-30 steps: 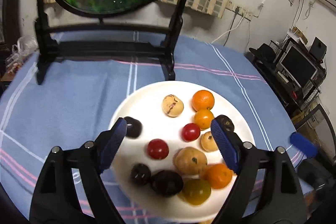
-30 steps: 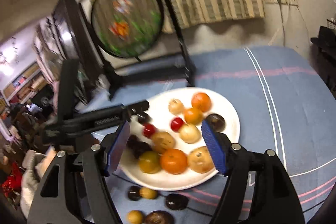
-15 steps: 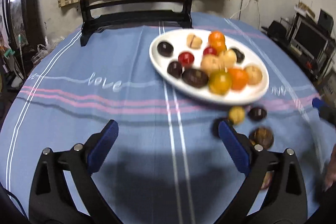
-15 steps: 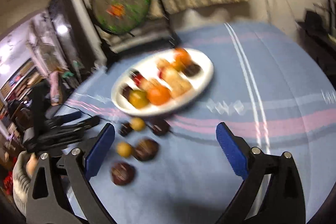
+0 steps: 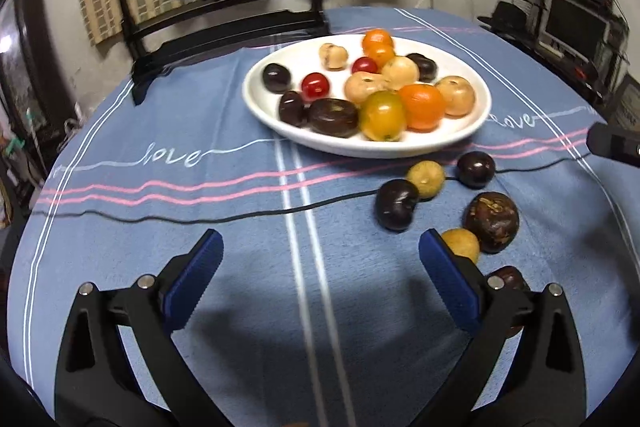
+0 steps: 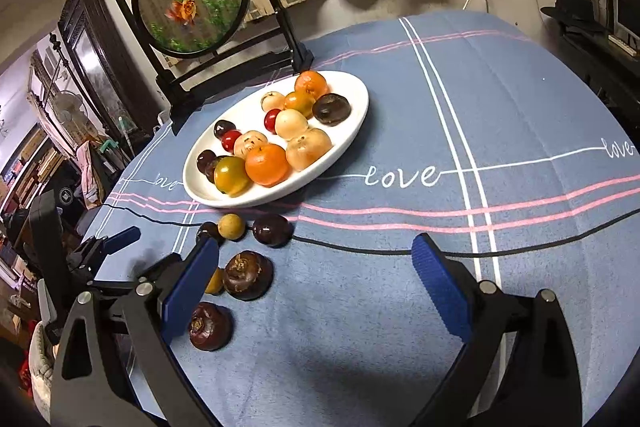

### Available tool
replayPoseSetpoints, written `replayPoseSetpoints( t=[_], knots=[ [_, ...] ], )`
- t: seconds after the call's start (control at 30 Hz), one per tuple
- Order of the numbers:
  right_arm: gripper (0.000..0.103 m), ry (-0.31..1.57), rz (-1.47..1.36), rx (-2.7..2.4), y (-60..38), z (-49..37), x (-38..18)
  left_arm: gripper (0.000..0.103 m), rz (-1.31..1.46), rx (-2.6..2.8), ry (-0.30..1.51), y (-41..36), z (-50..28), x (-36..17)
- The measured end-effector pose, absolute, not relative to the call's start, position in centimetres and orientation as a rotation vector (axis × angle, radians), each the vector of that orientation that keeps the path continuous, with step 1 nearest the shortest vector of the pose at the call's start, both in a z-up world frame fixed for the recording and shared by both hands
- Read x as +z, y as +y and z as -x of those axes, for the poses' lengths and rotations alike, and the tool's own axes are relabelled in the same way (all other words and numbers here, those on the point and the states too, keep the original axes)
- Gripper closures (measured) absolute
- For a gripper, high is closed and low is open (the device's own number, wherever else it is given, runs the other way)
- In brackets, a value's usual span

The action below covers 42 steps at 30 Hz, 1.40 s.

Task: Organize fruits
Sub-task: 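Lower the open left tool onto a dark plum and close it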

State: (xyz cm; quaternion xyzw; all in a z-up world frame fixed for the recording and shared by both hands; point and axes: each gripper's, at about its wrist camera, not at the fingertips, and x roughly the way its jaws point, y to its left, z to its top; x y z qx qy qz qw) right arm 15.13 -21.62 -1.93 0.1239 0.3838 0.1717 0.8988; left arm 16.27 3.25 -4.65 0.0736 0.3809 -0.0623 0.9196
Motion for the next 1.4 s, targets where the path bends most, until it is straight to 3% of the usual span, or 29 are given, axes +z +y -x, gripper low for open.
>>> replayPoseSetpoints(
  t=[0.43, 0.67, 1.4],
  knots=[
    [0.006, 0.816, -0.266, 0.348, -21.9, -15.3, -2.2, 0.002, -0.195, -0.132, 0.867, 1.9, -20.8, -6.0],
    [0.006, 0.809, -0.264, 0.36, -21.8, -15.2, -2.0, 0.002, -0.12, -0.052, 0.795, 6.6, -18.6, -4.0],
    [0.006, 0.791, -0.23, 0.392, -20.9, -14.9, -1.9, 0.004, -0.063, -0.137, 0.817, 6.2, -18.5, -4.8]
  ],
)
